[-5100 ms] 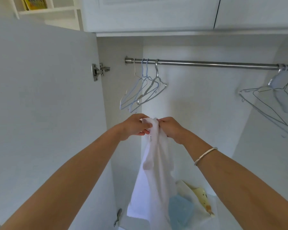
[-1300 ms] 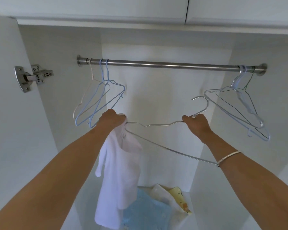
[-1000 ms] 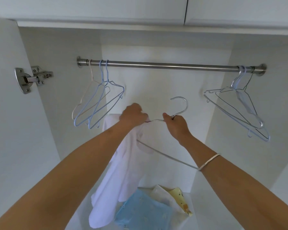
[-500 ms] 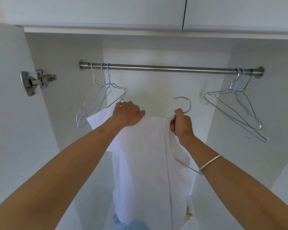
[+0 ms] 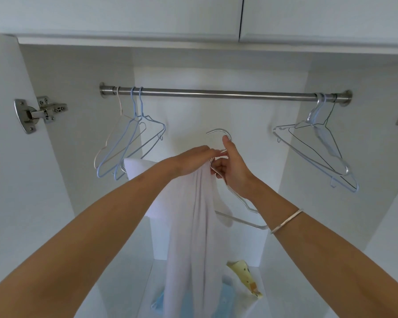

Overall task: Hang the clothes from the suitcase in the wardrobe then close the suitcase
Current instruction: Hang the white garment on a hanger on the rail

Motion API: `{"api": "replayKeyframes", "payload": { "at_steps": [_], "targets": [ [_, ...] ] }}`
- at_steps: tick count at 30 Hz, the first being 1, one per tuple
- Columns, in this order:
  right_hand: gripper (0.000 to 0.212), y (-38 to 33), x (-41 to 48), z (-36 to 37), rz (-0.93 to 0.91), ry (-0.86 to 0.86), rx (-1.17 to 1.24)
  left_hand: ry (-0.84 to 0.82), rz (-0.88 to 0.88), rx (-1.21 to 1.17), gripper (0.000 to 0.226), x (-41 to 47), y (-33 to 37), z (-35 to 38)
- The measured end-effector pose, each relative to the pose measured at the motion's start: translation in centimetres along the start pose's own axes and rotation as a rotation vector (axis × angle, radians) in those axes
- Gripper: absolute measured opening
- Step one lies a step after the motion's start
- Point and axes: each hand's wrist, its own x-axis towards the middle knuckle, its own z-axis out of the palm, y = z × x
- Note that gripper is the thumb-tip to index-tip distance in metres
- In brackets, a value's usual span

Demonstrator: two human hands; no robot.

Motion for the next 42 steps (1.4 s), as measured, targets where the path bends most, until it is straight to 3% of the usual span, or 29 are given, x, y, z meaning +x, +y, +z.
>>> {"api": "replayKeyframes", "payload": {
  "at_steps": [2,4,7,10,13,15,18,21,25,33,36,39,42],
  "targets": [
    [0.052,0.1,0.0,-1.1,-0.005,-0.033,-0.094,-0.046,-0.015,0.035,0.037,-0.4,-0.4,-0.2],
    [0.056,0.2,0.2,-2.7,-0.002,0.009,-0.182,0.063,-0.048,0.092,0.029,-0.5,-1.0,-0.5],
    [0.050,1.3,0.7,-5.4,0.043,0.221,-0.201,0.300,-0.091,0.007,0.025,-0.2,-2.3,-1.1],
    [0.017,3.4,1.5,-7.4,0.077,0.489,-0.231,0.409,-0.148,-0.038,0.029,0.2,-3.1,-1.1],
    [0.029,5.2,1.8,-8.4,0.137,0.672,-0.336,0.439,-0.191,0.020,0.027,0.4,-3.0,-0.7],
    [0.029,6.3,1.6,-8.4,0.270,0.558,-0.422,0.455,-0.186,0.015,0.027,0.5,-2.7,-0.5],
    [0.009,7.9,0.4,-6.8,0.480,0.288,-0.405,0.459,-0.112,-0.058,0.026,0.6,-2.0,-0.3],
    [0.023,9.1,0.2,-4.6,0.519,0.162,-0.379,0.460,-0.003,-0.101,0.021,0.4,-0.7,0.1],
    [0.031,9.8,0.9,-3.2,0.522,0.116,-0.216,0.458,0.082,-0.097,0.025,0.4,0.1,-0.4],
    [0.009,10.3,1.4,-3.7,0.517,0.159,-0.190,0.489,-0.018,-0.186,0.015,0.2,-3.0,-2.2],
    [0.012,9.5,1.6,-4.7,0.490,0.236,0.006,0.501,-0.074,-0.156,0.029,0.0,-4.7,-2.7],
    [0.017,8.3,1.9,-6.2,0.548,0.272,0.304,0.466,-0.116,-0.202,0.027,-0.3,-6.0,-2.9],
    [0.015,7.0,1.8,-7.2,0.607,0.258,0.420,0.440,-0.107,-0.210,0.033,-0.2,-6.7,-3.1]
  ]
}}
